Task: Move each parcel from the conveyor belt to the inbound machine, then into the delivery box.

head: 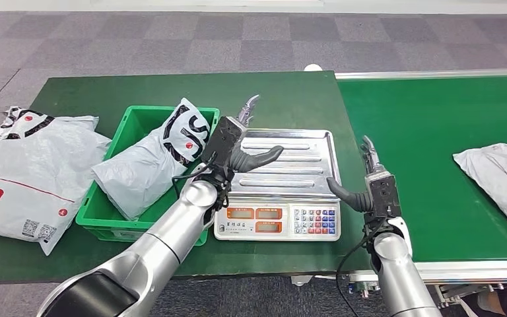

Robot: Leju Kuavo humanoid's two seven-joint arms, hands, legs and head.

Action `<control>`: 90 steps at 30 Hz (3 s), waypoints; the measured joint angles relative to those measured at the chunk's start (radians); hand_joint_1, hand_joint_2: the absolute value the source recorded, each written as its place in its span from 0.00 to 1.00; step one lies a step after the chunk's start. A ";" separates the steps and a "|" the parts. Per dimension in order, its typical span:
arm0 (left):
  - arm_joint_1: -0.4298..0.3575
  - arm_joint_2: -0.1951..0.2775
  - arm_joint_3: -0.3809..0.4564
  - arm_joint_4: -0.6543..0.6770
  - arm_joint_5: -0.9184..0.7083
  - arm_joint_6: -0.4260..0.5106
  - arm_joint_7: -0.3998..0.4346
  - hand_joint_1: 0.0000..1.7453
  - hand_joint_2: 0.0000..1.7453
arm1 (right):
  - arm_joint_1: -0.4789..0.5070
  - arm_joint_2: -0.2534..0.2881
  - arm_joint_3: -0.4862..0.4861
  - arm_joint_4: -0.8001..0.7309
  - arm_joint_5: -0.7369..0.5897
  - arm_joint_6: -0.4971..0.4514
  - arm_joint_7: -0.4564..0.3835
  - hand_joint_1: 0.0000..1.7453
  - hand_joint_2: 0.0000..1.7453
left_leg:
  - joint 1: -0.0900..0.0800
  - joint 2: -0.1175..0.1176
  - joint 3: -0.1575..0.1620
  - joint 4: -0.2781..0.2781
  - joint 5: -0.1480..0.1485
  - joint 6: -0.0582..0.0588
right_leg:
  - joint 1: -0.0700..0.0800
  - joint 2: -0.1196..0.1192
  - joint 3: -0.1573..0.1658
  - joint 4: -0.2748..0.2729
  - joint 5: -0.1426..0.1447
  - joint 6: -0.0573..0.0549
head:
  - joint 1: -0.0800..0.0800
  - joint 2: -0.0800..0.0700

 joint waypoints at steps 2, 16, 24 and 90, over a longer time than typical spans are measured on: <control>0.005 0.003 0.000 0.000 0.005 -0.005 -0.003 0.00 1.00 | 0.007 0.000 0.000 -0.003 0.002 0.000 0.000 0.00 1.00 | 0.000 0.000 0.000 0.000 0.000 0.000 | 0.000 0.000 0.000 0.000 0.000 0.000 | 0.000 0.000; 0.010 0.008 0.000 0.013 0.011 -0.033 -0.005 0.00 1.00 | -0.022 -0.001 0.000 0.012 0.017 0.013 0.006 0.00 1.00 | 0.000 0.000 0.000 0.000 0.000 0.000 | 0.000 0.000 0.000 0.000 0.000 0.000 | 0.000 0.000; 0.009 0.010 0.000 0.023 0.017 -0.033 -0.005 0.00 1.00 | -0.065 -0.007 0.000 0.061 0.008 0.018 -0.013 0.00 1.00 | 0.000 0.000 0.000 0.000 0.000 0.000 | 0.000 0.000 0.000 0.000 0.000 0.000 | 0.000 0.000; 0.025 0.025 0.000 0.024 0.012 -0.018 -0.010 0.00 1.00 | -0.136 -0.049 -0.009 0.163 0.066 -0.107 -0.042 0.00 1.00 | 0.000 0.000 0.000 0.000 0.000 0.000 | 0.000 0.000 0.000 0.000 0.000 0.000 | 0.000 0.000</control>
